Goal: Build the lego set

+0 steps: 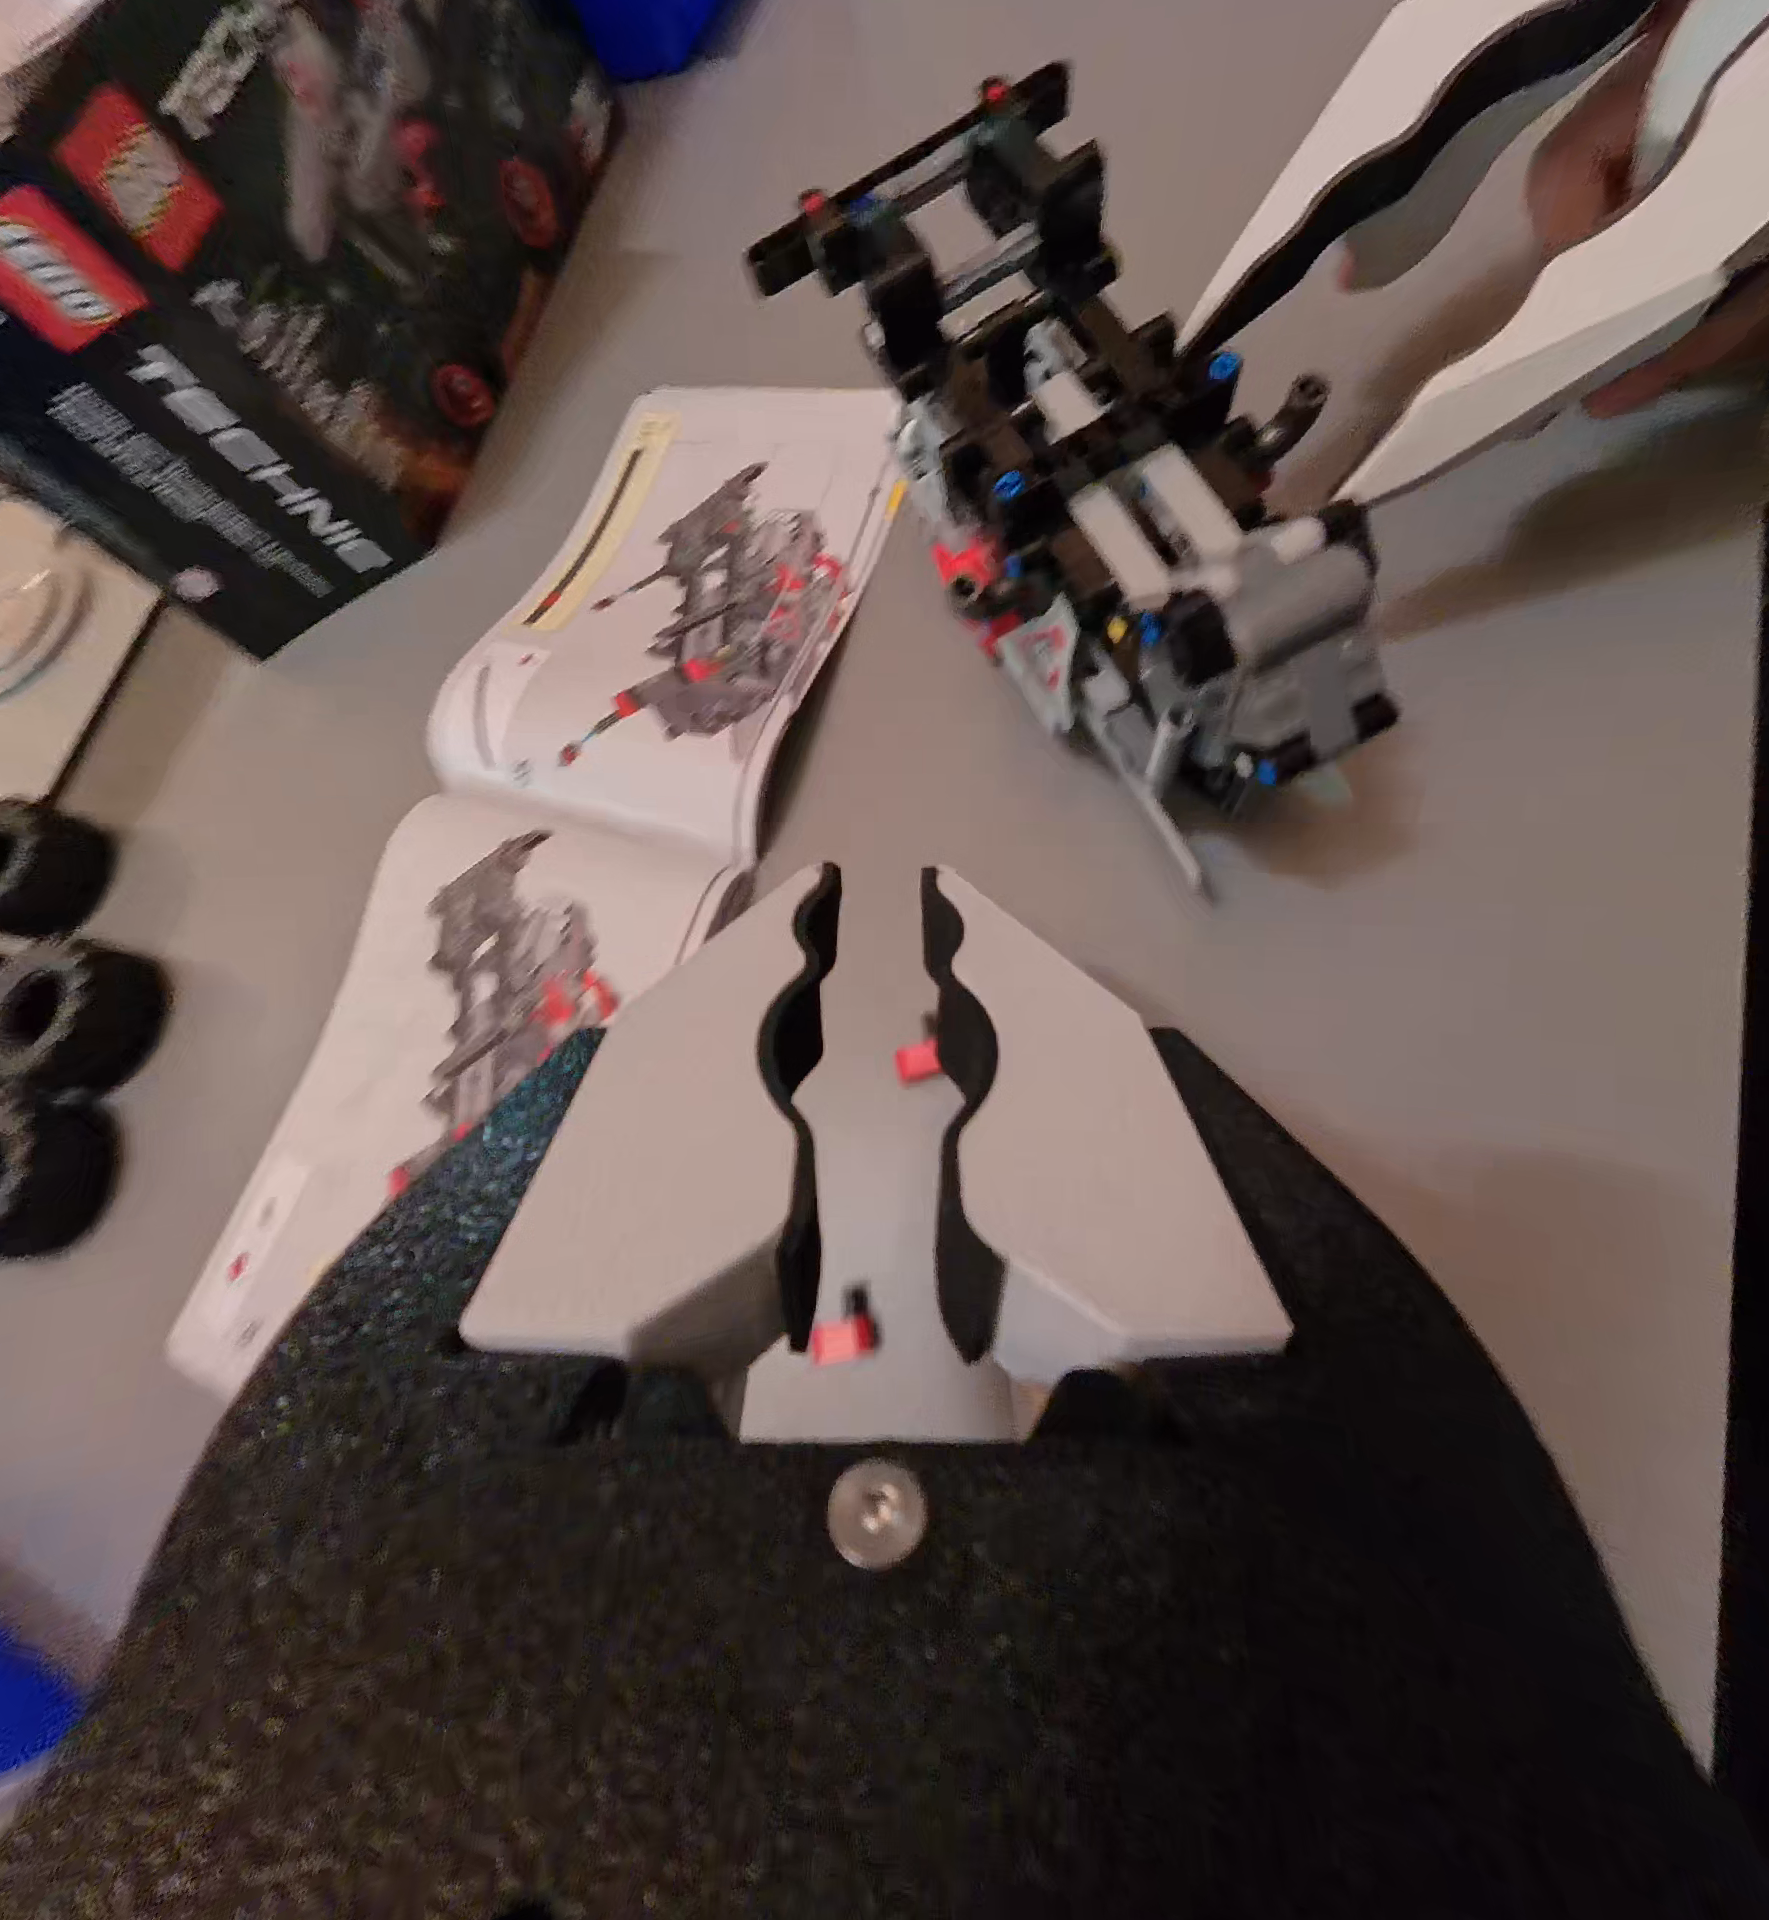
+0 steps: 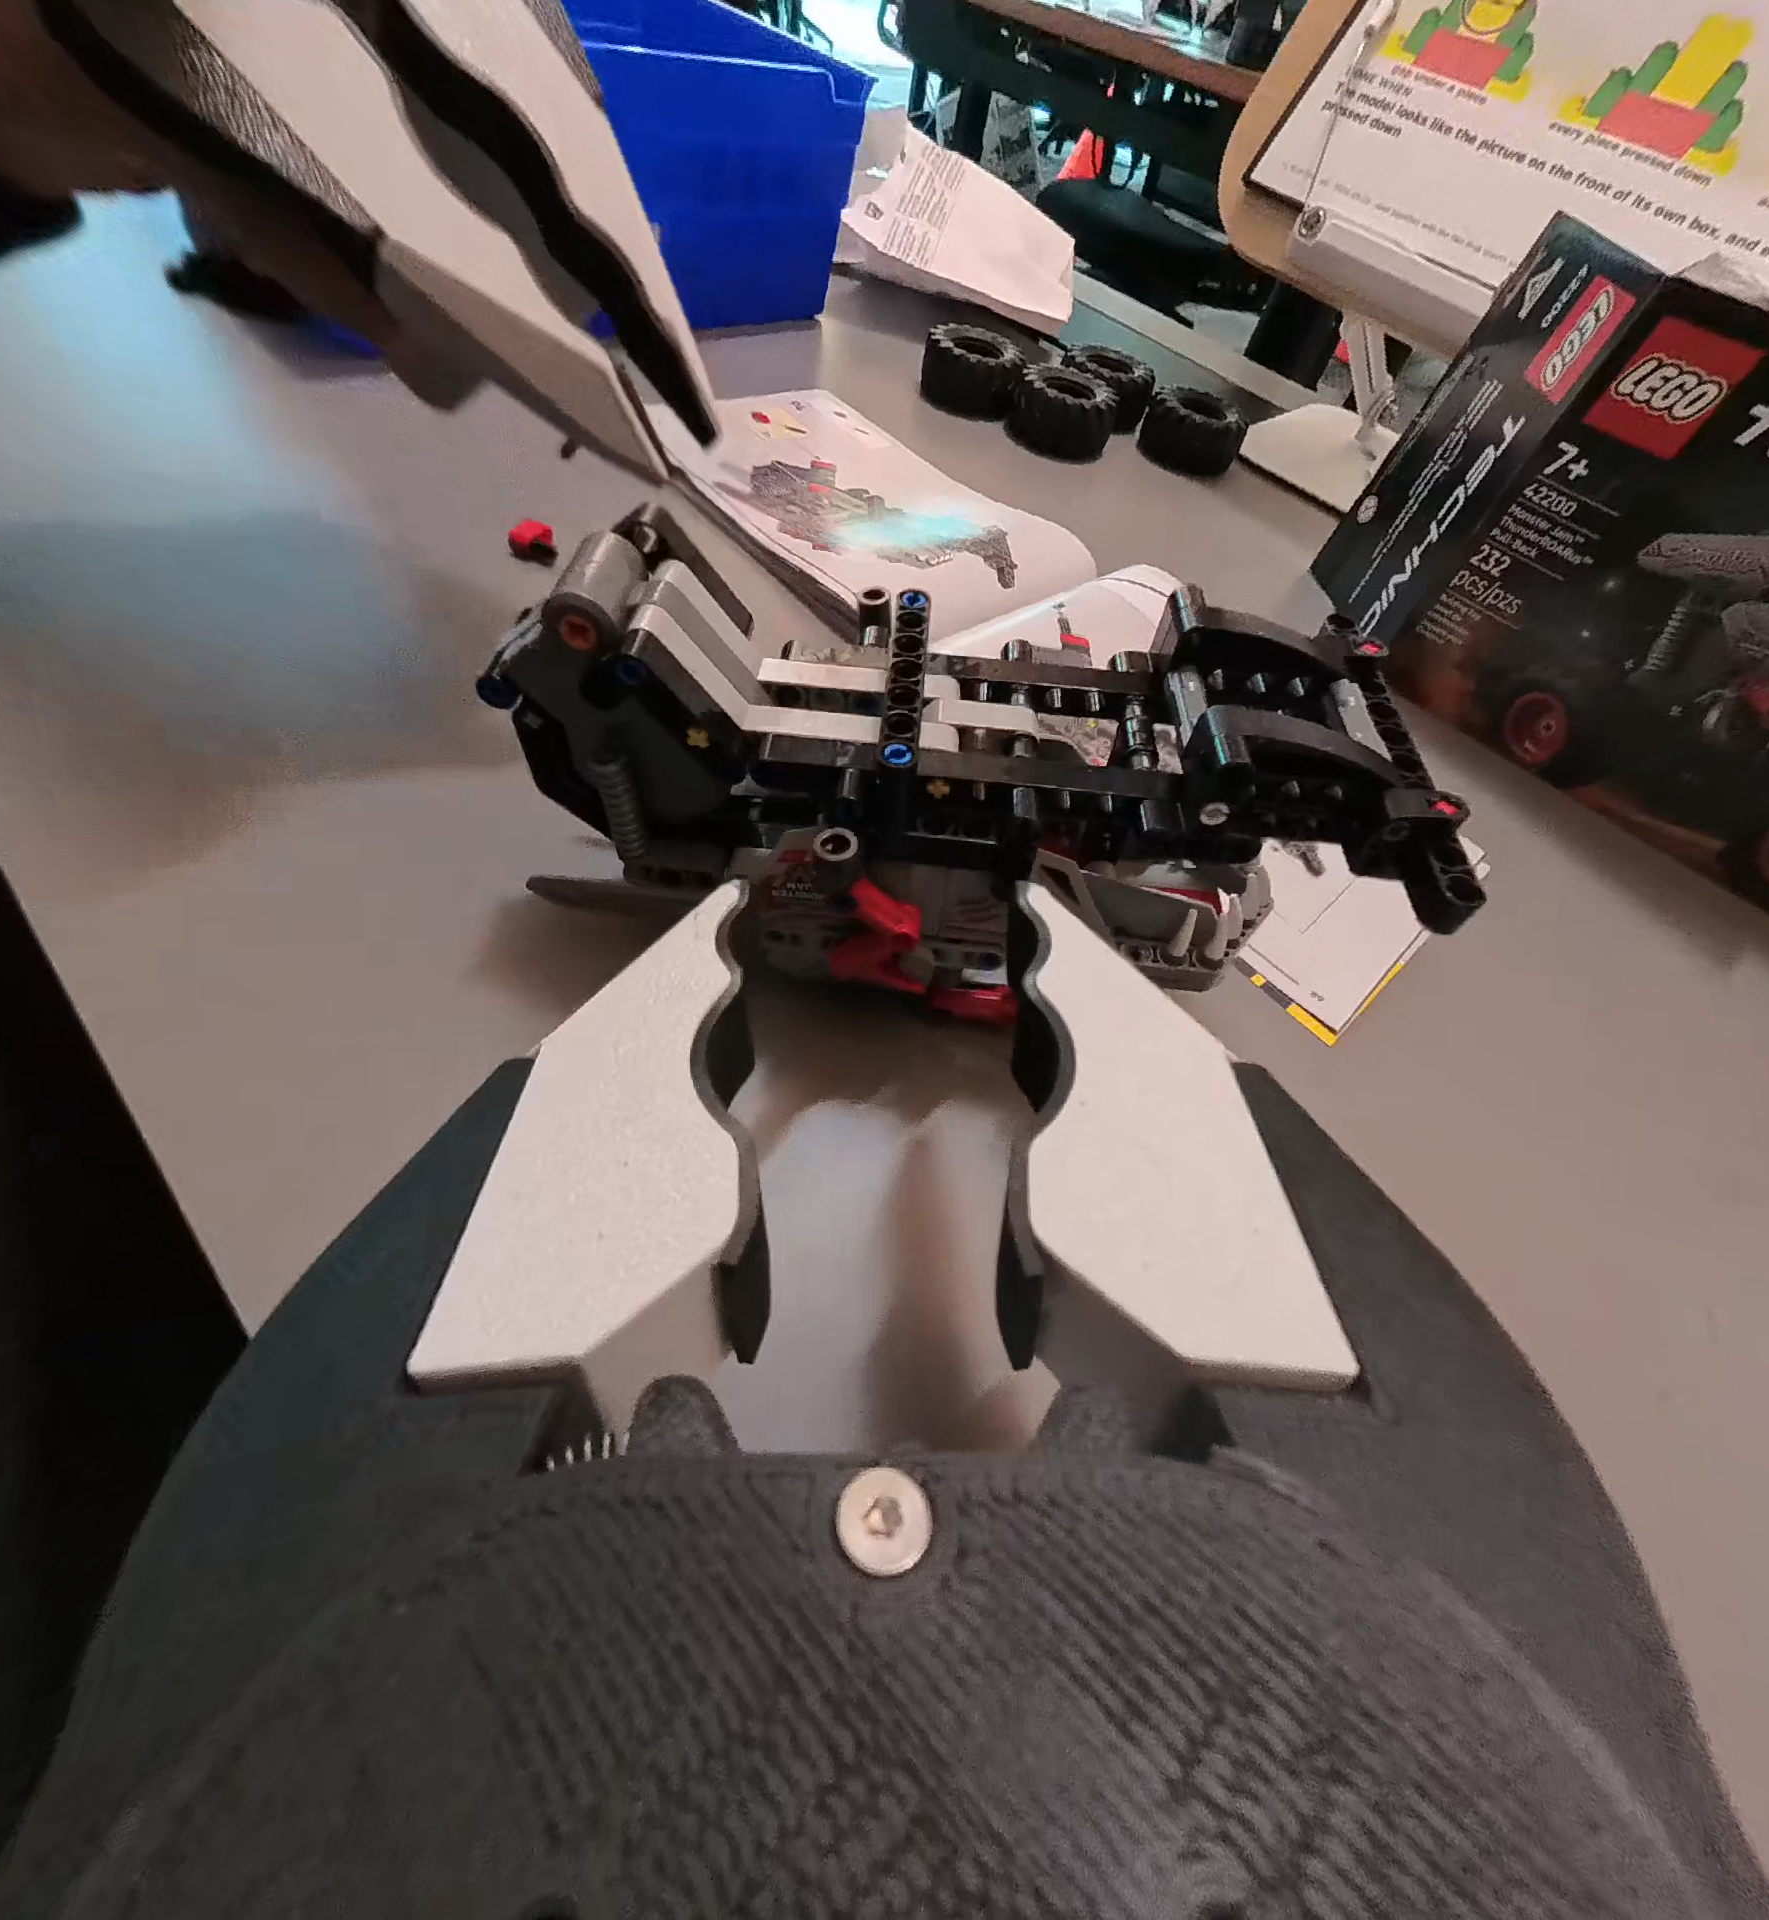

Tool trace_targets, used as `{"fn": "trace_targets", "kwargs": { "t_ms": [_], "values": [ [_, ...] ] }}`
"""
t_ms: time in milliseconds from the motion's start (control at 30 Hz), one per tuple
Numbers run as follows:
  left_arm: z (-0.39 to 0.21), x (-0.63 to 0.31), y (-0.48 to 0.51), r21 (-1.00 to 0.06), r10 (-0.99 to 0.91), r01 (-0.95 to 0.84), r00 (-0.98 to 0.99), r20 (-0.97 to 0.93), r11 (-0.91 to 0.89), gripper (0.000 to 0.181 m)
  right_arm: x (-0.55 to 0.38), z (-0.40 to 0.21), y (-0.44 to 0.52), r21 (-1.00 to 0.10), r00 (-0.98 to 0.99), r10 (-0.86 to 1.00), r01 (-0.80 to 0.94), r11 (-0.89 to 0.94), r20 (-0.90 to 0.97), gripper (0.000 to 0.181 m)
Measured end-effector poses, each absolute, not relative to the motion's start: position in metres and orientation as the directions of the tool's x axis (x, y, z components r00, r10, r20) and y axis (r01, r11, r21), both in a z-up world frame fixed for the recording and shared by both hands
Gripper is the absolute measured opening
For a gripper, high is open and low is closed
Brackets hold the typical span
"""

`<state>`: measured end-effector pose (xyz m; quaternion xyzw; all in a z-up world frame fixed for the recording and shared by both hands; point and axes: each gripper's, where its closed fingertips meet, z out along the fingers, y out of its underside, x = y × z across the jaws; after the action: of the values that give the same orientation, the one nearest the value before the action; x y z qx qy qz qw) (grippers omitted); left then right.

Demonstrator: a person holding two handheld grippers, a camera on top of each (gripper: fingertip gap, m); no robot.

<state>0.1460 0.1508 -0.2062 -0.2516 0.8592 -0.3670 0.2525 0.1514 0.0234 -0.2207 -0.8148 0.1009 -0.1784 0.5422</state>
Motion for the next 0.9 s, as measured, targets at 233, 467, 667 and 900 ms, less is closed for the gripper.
{"fn": "trace_targets", "kwargs": {
  "t_ms": [233, 467, 667, 900],
  "values": [
    [-0.218, 0.111, 0.228, -0.645, -0.716, -0.446, -0.657, -0.234, 0.620, 0.017, 0.151, -0.216, 0.006, -0.910, 0.898, -0.364, 0.086, -0.405, 0.247, 0.054],
    [-0.271, 0.107, 0.249, -0.562, -0.781, -0.580, -0.586, -0.214, 0.590, 0.027, 0.138, -0.200, 0.000, -0.924, 0.892, -0.368, 0.122, -0.364, 0.263, 0.054],
    [-0.279, 0.110, 0.235, -0.635, -0.812, -0.605, -0.581, -0.059, 0.480, 0.013, 0.122, -0.202, 0.002, -0.918, 0.906, -0.329, 0.133, -0.373, 0.265, 0.052],
    [-0.275, 0.106, 0.232, -0.656, -0.830, -0.583, -0.544, -0.124, 0.480, 0.013, 0.111, -0.204, 0.010, -0.913, 0.909, -0.306, 0.157, -0.377, 0.283, 0.049]
  ]
}}
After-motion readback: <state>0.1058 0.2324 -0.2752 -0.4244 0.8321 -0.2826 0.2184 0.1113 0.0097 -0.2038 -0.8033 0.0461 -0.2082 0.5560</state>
